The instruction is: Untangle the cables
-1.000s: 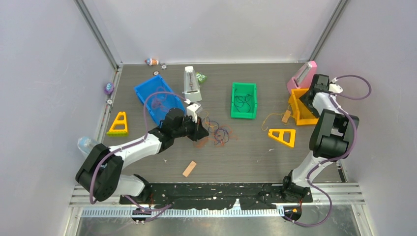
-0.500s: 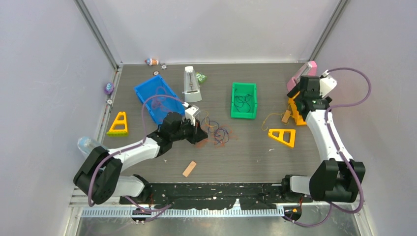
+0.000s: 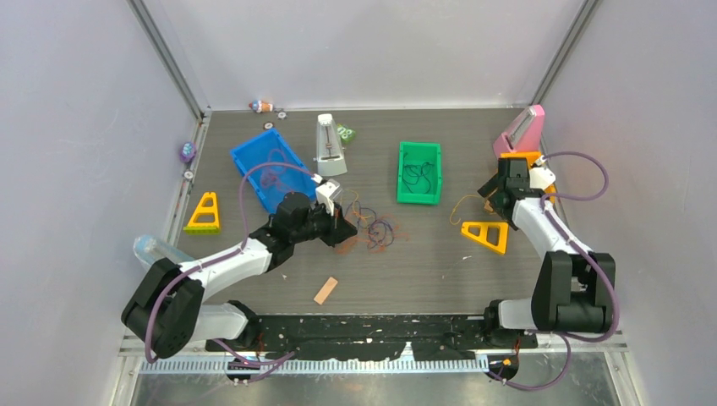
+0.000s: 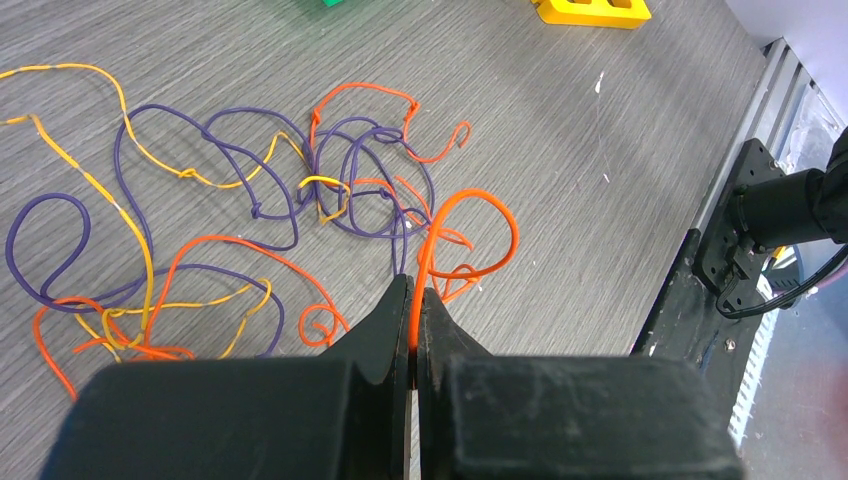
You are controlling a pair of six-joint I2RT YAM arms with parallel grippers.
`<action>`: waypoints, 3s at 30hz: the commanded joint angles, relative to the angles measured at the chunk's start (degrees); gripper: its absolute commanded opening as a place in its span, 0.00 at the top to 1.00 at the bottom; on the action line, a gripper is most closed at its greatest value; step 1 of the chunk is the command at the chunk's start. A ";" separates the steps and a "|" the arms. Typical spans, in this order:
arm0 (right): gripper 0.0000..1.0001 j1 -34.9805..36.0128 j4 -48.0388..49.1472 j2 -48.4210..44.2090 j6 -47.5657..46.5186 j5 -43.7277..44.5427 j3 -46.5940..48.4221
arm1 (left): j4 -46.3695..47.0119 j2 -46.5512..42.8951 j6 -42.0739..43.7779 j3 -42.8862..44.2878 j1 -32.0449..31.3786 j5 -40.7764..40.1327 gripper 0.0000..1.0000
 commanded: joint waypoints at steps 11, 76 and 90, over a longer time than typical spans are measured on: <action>0.44 0.04 9.16 11.68 5.48 -0.47 1.98 | 1.27 -0.33 1.23 0.46 -0.25 -0.39 1.00; 0.01 -10.14 4.90 -3.88 -10.72 -19.84 8.70 | 0.96 0.52 0.81 1.20 -0.21 0.75 1.00; 0.07 -3.21 4.90 -2.17 -16.18 -26.22 -3.09 | 0.82 -0.12 0.82 0.99 -0.23 0.78 1.00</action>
